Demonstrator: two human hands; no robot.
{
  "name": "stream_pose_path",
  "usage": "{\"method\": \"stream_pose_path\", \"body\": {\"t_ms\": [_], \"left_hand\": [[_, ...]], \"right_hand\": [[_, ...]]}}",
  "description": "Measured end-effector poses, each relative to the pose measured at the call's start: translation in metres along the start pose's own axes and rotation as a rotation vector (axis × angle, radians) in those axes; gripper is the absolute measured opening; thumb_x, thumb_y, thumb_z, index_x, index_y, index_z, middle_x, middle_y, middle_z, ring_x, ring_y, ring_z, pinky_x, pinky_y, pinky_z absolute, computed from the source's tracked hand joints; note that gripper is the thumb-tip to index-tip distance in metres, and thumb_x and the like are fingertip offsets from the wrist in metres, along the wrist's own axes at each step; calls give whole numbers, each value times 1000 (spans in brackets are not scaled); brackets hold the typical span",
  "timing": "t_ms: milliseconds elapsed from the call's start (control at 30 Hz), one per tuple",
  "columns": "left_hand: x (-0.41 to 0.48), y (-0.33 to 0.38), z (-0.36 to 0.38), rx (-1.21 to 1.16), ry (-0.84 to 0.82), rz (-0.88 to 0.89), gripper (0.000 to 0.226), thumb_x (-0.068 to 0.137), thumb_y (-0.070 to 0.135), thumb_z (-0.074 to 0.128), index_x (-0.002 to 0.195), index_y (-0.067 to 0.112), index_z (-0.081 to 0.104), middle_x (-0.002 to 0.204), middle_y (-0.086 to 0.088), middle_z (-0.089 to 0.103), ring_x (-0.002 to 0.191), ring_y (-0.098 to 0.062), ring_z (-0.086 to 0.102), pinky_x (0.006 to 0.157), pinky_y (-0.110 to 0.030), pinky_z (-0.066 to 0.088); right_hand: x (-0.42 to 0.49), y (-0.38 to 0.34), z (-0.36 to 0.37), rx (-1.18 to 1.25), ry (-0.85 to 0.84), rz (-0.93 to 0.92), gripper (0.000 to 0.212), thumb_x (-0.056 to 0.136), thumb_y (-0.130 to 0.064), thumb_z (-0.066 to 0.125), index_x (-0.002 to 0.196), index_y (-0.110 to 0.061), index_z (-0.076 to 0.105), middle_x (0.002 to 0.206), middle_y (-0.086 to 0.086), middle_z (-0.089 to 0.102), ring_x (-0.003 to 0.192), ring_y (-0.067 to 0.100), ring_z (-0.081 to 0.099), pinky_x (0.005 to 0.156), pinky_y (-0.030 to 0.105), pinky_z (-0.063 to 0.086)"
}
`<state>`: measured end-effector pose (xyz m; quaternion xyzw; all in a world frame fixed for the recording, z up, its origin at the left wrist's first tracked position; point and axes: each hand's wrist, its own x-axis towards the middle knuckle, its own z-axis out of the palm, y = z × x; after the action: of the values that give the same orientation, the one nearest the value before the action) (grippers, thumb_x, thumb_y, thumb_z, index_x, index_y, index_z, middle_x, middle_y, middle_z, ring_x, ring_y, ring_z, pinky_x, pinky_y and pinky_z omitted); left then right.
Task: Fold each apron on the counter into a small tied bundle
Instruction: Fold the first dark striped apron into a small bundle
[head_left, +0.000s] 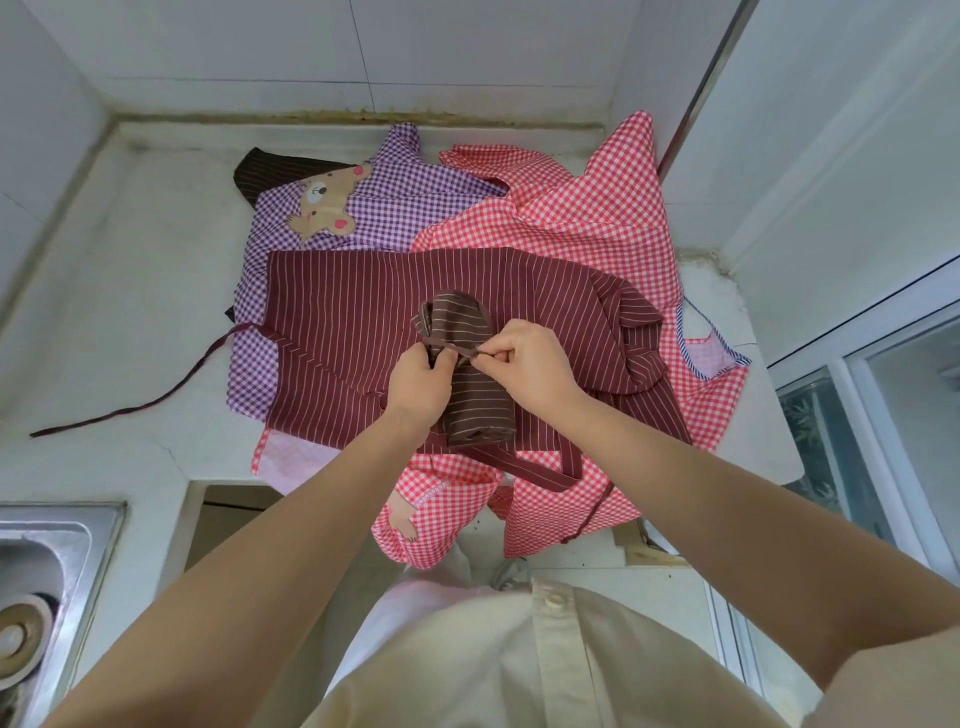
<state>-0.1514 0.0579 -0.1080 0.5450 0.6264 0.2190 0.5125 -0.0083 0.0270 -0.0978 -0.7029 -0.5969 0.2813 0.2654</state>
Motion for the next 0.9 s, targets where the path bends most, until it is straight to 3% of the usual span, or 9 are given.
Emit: {"method": "stream_pose_path", "body": {"t_ms": [67,100,167,233,333,467,633,900], "left_hand": [[2,-2,0,-8,15,-12,26,101,29,47,113,10,60,105,-9,67,96,-26,65,88,-52,54],[3,-2,0,-5,18,-9,25,101,29,47,113,11,59,106,-9,67,97,-26,64,88,-52,54],[4,-3,0,3,9,12,25,100,31,47,113,13,58,106,-8,67,97,-25,65,88,-51,54],[5,-4,0,3,-9,32,25,99,32,48,113,14,59,105,-7,67,97,-25,65,87,-52,54],[5,-1,-1,-13,-2,40,24,100,31,48,114,14,58,107,-7,67,98,-24,64,89,-51,54],[8,1,-4,-19,18,62,25,101,29,45,118,14,57,109,-6,66,99,-23,64,91,-49,53],[8,-5,-7,-126,19,-10,27,101,27,45,118,12,58,110,-8,67,102,-24,63,93,-45,53],[11,-17,-11,-198,-69,-148,19,103,26,44,116,18,57,115,-4,64,108,-21,61,99,-44,50]], "right_hand": [[-3,-4,-2,246,-114,98,24,94,-15,62,116,-12,71,98,-3,60,80,3,54,84,24,49],[-4,-7,-4,401,-152,191,26,96,-17,59,119,-11,69,98,-6,60,82,2,55,81,18,48],[-4,-11,-6,670,-153,396,25,97,-25,58,115,-11,69,83,-12,60,70,-2,58,63,10,44],[0,-13,-6,826,-102,553,26,93,-26,65,111,-9,71,72,-10,58,58,0,57,50,10,42],[6,-16,-2,933,-46,685,26,89,-25,71,110,-11,71,77,-5,56,65,5,50,48,14,41],[9,-20,0,1007,-14,651,17,92,-28,66,106,-18,69,84,-6,57,72,6,50,55,17,41],[13,-21,-5,1088,-68,455,14,99,-20,55,96,-13,67,93,0,72,59,4,47,55,17,41],[15,-2,2,1042,47,521,8,101,-11,50,96,-10,57,82,6,66,69,13,61,65,22,52]]}}
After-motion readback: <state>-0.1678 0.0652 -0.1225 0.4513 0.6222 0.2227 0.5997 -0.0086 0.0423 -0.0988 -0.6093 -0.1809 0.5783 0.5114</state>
